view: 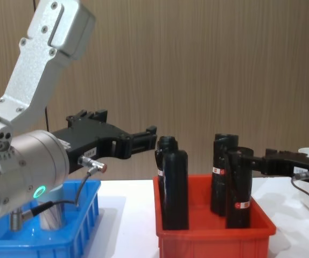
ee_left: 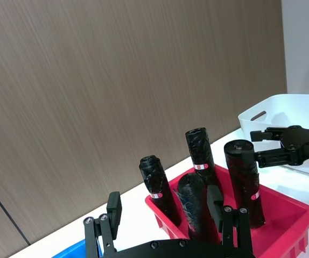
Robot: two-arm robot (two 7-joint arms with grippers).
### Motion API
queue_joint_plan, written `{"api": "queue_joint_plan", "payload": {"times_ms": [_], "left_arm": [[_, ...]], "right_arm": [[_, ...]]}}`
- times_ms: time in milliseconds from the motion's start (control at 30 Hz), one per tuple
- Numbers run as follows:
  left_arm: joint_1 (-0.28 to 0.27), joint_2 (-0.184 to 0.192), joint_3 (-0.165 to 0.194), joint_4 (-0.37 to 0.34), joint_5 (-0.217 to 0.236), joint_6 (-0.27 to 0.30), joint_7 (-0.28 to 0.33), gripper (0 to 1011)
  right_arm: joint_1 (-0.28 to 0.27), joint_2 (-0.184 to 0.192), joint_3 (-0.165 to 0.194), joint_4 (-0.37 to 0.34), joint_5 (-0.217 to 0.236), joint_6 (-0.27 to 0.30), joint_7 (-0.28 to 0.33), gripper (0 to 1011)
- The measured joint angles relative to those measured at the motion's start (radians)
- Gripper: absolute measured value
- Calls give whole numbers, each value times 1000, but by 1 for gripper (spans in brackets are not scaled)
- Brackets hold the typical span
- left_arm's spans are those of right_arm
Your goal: Pick the cotton swabs from the blue box and place them into the white box.
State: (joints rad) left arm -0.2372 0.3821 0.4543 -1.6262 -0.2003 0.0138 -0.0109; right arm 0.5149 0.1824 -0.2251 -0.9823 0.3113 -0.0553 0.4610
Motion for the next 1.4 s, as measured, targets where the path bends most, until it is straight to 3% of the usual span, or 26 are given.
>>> {"api": "queue_joint_plan", "payload": {"times_ms": [1267, 1400], "left_arm": [[0, 0, 0, 0, 0, 0, 0, 1004], [0, 0, 0, 0, 0, 0, 0, 1004]], "right_arm": [[127, -43, -30, 211, -35, -75, 82, 1002], [138, -48, -37, 231, -41, -82, 89, 950]]}}
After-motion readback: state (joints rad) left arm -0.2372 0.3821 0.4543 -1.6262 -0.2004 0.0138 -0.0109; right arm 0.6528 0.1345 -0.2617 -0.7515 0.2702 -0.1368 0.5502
